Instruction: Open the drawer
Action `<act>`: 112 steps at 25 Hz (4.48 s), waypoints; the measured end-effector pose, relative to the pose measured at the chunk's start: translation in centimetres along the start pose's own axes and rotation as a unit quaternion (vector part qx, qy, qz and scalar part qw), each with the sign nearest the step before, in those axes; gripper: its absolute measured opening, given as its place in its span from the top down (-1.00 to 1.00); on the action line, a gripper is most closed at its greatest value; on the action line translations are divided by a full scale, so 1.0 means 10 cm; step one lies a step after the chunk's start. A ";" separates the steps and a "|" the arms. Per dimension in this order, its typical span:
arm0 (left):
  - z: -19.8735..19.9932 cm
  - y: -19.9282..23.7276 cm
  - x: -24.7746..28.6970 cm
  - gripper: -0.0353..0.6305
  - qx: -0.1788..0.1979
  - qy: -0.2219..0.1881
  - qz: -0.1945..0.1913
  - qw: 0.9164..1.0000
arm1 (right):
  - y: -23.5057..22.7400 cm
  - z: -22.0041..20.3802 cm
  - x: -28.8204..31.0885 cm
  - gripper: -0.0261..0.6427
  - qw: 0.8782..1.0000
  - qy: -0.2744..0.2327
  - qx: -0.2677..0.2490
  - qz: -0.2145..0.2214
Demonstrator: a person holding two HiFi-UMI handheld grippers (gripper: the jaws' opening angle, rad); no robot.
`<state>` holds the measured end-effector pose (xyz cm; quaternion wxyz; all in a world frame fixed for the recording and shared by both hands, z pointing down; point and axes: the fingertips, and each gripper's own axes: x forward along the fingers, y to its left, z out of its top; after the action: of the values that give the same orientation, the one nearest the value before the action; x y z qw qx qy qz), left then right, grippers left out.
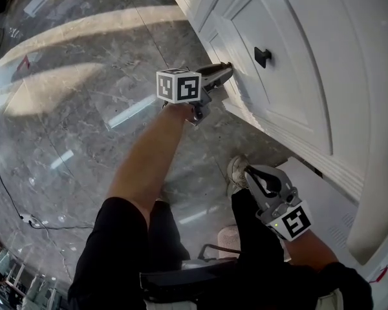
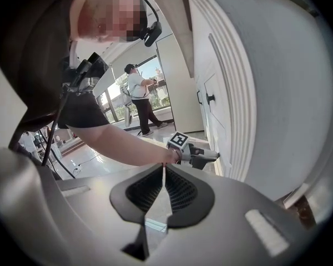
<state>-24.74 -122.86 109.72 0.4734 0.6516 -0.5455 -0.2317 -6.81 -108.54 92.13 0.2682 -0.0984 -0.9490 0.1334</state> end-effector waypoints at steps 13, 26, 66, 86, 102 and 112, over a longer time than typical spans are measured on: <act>-0.08 -0.01 -0.09 0.53 -0.019 0.024 -0.012 0.999 | 0.12 -0.09 0.15 0.92 1.000 0.012 0.000 0.016; -0.14 0.02 -0.37 0.53 -0.022 0.030 -0.009 0.999 | 0.23 -0.04 0.29 0.92 1.000 0.011 -0.009 0.027; -0.30 0.15 -1.19 0.53 -0.028 0.031 -0.005 0.999 | 0.62 -0.06 0.57 0.92 0.998 0.026 -0.024 0.043; -0.36 0.22 -1.57 0.53 -0.026 0.027 0.010 0.999 | 0.63 0.03 0.64 0.92 0.998 0.024 -0.038 0.045; -0.40 0.24 -1.79 0.53 -0.024 0.031 0.013 0.999 | 0.73 0.01 0.63 0.92 0.998 0.026 -0.045 0.047; -0.43 0.26 -1.94 0.53 -0.025 0.029 0.015 0.999 | 0.79 0.01 0.66 0.92 0.997 0.027 -0.048 0.049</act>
<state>-28.27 -103.15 109.76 0.5088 0.6381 -0.5348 -0.2191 -11.52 -99.38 92.82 0.2821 -0.1613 -0.9407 0.0980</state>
